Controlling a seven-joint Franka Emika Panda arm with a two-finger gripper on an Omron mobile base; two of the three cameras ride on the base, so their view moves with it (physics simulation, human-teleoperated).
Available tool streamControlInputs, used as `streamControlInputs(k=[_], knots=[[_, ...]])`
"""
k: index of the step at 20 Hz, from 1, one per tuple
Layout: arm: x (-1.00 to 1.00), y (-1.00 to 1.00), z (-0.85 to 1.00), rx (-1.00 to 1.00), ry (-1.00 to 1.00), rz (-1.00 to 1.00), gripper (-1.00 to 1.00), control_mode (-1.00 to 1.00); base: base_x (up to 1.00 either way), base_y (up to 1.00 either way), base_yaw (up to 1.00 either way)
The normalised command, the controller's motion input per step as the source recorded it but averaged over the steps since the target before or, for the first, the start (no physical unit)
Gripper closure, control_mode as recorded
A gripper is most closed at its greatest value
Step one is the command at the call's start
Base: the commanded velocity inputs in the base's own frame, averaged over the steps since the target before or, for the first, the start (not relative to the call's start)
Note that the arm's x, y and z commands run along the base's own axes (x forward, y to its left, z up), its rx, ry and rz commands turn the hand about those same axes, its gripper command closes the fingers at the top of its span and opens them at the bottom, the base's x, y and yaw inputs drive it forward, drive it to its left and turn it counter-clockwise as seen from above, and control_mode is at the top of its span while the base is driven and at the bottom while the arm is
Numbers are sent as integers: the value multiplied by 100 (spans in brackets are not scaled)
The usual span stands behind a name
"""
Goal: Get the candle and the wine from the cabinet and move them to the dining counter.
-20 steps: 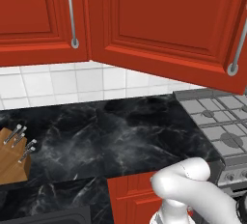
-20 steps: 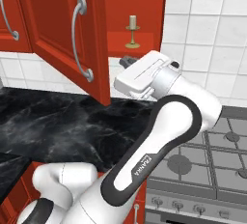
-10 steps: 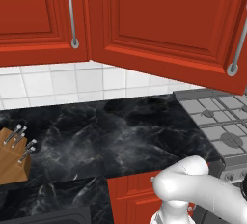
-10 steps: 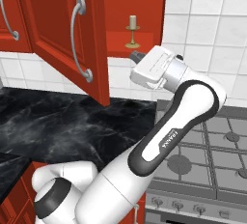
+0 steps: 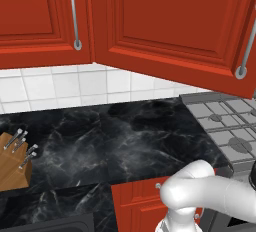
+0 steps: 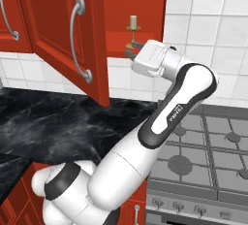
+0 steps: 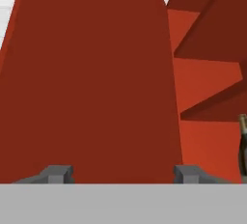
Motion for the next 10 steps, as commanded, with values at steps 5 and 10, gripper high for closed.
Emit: streamControlInputs(k=[5, 10], knots=[[6, 27, 0, 0, 0, 7, -100, -100, 0, 0, 0], [-5, 54, 0, 0, 1, 2, -100, -100, 0, 0, 0]])
